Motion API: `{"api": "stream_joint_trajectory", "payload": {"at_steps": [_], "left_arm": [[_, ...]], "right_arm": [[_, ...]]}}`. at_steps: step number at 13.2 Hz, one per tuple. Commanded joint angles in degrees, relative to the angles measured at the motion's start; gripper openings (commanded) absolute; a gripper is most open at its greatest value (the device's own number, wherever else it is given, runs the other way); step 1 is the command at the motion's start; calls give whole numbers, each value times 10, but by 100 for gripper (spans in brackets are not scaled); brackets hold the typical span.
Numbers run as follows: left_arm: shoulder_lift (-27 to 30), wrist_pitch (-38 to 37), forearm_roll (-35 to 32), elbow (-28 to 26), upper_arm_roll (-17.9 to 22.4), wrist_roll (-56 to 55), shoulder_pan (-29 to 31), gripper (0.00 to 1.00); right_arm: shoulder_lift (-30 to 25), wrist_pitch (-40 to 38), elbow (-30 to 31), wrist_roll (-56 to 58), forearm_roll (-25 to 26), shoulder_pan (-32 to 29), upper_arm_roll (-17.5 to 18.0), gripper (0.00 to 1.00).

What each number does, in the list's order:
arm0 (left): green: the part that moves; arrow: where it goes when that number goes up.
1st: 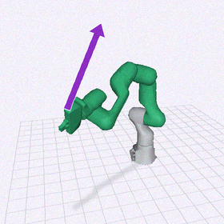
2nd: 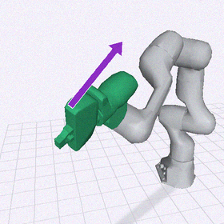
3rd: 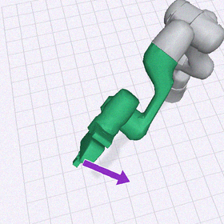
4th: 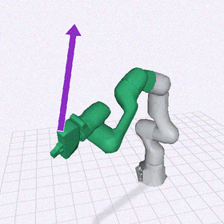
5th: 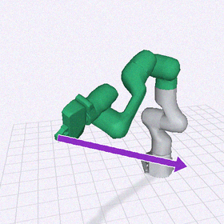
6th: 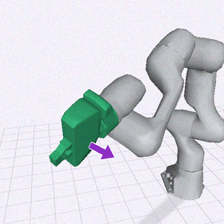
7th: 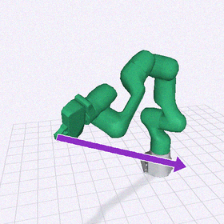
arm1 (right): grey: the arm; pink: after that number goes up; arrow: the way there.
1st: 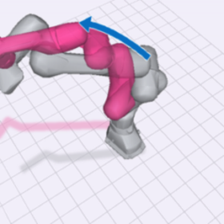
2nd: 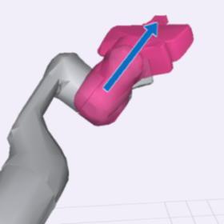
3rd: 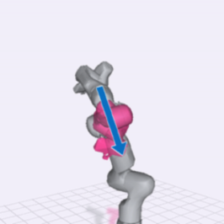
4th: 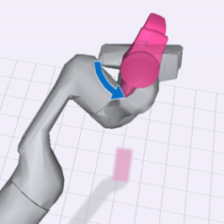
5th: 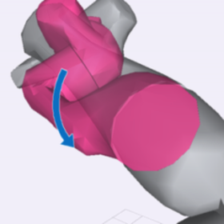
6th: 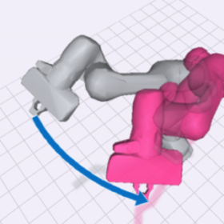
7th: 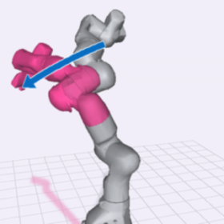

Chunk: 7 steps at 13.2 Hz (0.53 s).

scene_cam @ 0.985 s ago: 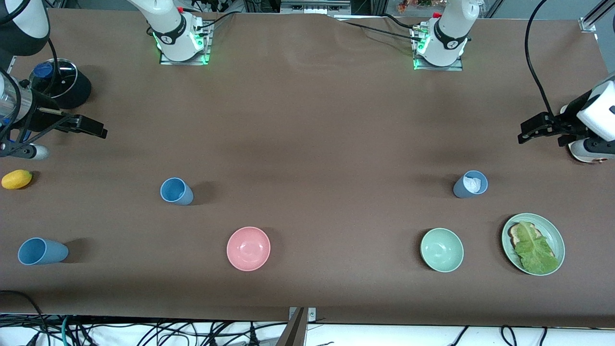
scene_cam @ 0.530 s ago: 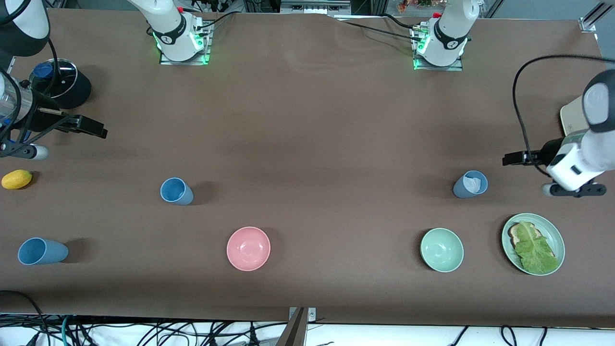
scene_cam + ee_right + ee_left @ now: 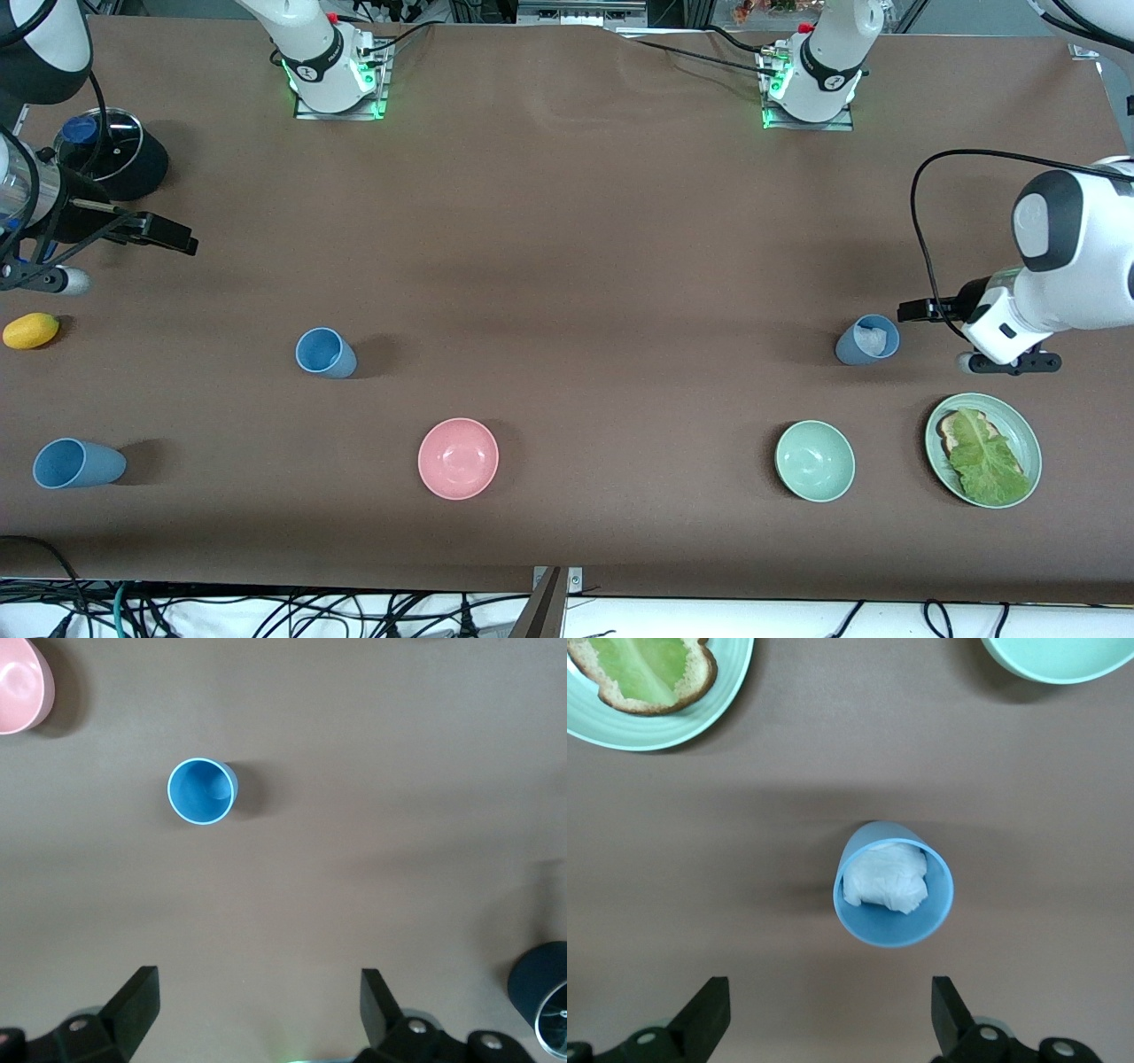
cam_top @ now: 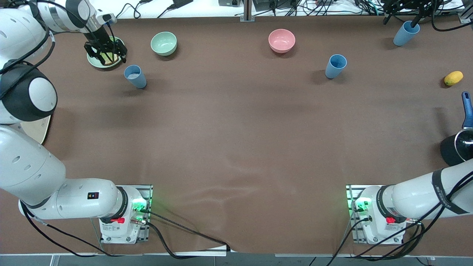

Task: Stack blue cups with both arms
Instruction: 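Move the left gripper down to the blue cup holding tissue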

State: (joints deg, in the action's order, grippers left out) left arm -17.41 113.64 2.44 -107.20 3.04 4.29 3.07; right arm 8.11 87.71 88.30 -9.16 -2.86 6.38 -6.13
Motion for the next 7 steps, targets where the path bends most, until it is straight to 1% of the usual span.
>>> {"api": "stream_joint_trajectory", "payload": {"at_steps": [1, 4, 7], "left_arm": [[41, 82, -10, -92, -3, 11, 7, 100], [26, 119, -10, -110, -3, 11, 18, 100], [3, 134, -9, -113, -4, 12, 17, 100]], "right_arm": [[-5, -9, 2, -6, -2, -2, 2, 100], [-5, -9, 2, -6, -2, -2, 2, 100], [-5, -9, 2, -6, -2, -2, 2, 100]]}}
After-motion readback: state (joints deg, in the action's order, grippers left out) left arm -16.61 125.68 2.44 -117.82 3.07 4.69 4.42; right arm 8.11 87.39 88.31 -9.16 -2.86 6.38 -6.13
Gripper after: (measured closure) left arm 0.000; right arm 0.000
